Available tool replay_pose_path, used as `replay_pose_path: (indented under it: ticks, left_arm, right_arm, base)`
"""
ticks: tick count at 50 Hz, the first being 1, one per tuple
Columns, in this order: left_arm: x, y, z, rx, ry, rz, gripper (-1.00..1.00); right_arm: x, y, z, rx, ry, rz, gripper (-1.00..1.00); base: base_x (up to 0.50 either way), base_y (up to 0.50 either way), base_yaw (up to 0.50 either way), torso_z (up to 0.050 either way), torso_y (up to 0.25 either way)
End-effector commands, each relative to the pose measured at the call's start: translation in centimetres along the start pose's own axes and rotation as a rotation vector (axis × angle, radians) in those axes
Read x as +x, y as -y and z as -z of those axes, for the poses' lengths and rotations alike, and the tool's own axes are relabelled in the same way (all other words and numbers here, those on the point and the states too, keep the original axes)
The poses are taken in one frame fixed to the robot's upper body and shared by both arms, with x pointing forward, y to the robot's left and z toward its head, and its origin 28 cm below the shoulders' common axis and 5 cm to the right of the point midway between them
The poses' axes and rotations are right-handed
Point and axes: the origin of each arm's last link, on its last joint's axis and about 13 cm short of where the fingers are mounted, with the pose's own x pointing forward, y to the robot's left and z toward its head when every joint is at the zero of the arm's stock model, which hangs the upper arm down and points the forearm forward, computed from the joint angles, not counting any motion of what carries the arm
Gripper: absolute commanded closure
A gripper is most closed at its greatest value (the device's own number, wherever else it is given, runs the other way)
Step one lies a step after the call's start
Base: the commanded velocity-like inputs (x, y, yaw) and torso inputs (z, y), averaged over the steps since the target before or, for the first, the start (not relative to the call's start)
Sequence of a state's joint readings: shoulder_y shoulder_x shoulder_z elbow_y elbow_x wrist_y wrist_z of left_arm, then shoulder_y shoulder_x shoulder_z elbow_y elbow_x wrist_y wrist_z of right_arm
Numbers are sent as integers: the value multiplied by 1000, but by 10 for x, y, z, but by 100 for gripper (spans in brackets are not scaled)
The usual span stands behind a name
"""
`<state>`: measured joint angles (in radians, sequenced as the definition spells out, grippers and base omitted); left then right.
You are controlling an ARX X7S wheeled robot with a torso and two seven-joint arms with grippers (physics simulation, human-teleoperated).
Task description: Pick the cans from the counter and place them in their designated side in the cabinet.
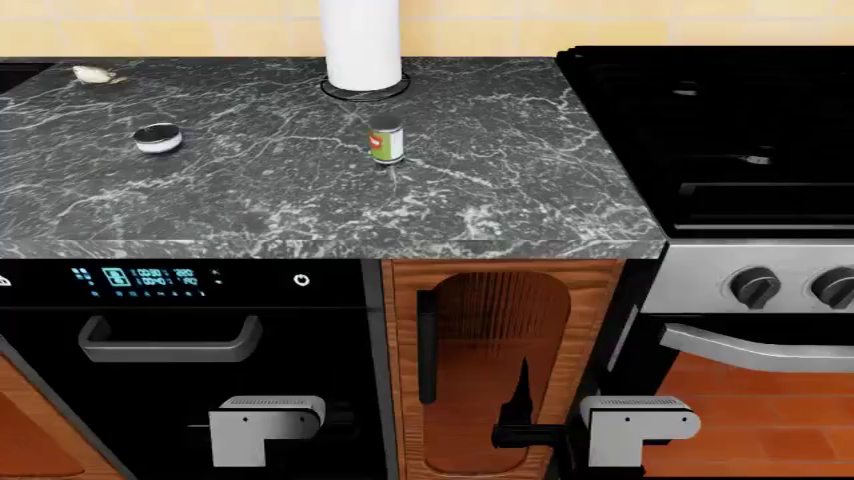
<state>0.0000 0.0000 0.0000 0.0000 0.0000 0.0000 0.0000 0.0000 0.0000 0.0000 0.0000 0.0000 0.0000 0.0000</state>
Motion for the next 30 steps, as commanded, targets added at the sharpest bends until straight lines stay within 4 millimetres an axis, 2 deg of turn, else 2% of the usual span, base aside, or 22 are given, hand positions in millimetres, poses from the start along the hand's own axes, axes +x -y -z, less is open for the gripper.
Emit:
replay_pose_path:
  ticks: [1, 15, 30]
  left_arm:
    - [0, 0, 0, -1, -1, 1, -100]
    - [-2, 1, 1, -7, 1, 15, -100]
    - [-4, 1, 1, -16, 2, 24, -100]
  right_arm:
    - [0, 0, 0, 0, 0, 0, -100]
    - [2, 0, 1, 9, -9, -2, -100]
    - [3, -1, 1, 2, -17, -10, -100]
  base:
    - [0, 0, 0, 0, 0]
    - [6, 15, 0, 0, 0]
    - [220, 494, 0, 0, 0]
